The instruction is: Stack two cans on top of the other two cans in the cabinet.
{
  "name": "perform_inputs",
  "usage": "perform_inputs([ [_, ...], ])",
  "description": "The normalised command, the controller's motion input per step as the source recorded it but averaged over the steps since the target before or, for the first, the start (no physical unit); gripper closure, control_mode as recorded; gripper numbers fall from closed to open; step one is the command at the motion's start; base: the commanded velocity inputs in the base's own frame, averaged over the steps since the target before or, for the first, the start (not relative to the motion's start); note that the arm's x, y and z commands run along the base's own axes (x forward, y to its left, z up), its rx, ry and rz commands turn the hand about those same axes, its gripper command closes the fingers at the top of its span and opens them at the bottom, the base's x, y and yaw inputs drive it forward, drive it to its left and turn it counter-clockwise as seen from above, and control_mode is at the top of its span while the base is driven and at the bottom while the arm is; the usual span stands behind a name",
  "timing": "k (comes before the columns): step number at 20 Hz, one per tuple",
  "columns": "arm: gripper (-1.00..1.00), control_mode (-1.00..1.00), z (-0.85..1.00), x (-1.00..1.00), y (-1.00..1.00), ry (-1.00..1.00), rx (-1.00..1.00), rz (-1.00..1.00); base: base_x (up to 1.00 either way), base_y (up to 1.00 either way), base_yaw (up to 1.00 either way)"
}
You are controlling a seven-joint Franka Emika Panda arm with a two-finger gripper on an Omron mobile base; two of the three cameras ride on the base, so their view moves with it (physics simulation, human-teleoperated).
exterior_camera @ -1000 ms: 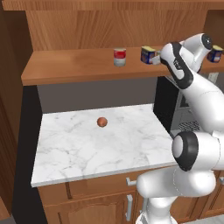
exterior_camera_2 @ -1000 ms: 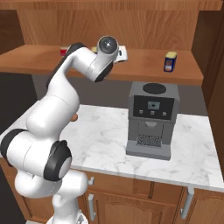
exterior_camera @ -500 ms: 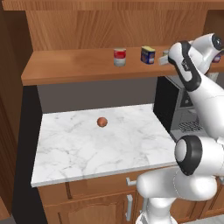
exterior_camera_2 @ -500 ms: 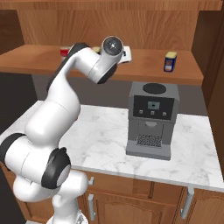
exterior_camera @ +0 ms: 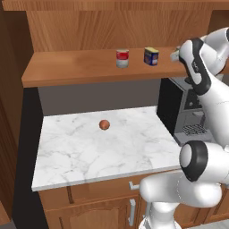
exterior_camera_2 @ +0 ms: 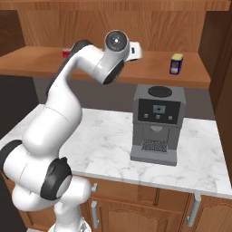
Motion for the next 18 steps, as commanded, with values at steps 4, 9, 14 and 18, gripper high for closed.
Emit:
perform_inputs([
  [4, 1.0, -1.0, 0.21, -0.12, -0.21, 0.0, 0.0, -0.29, 0.0, 0.0, 0.0],
  [9, 1.0, -1.0, 0.04, -0.17, -0.21, -0.01, 0.0, -0.33, 0.0, 0.0, 0.0],
  [14, 1.0, -1.0, 0.06, -0.15, -0.21, -0.07, 0.0, -0.28, 0.0, 0.0, 0.0],
  [18, 1.0, -1.0, 0.32, -0.1, -0.27, 0.0, 0.0, -0.24, 0.0, 0.0, 0.0],
])
